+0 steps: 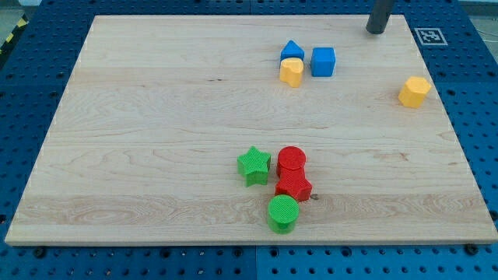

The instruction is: Drag the blue cube close to the blue triangle

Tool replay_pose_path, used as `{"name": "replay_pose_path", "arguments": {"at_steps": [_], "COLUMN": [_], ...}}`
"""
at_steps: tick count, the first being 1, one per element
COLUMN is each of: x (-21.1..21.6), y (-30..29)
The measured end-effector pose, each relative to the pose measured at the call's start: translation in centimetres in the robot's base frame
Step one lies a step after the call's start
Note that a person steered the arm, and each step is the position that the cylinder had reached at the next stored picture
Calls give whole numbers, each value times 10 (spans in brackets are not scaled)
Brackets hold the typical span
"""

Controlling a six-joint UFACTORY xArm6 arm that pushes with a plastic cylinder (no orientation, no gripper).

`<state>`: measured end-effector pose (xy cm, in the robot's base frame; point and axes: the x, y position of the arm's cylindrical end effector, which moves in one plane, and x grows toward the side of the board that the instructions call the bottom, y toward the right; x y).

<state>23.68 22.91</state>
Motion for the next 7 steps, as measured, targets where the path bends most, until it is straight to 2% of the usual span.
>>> {"name": "replay_pose_path", "arguments": {"at_steps": [2,5,7], "x": [12,87,101], "y": [-24,-30,-43]}}
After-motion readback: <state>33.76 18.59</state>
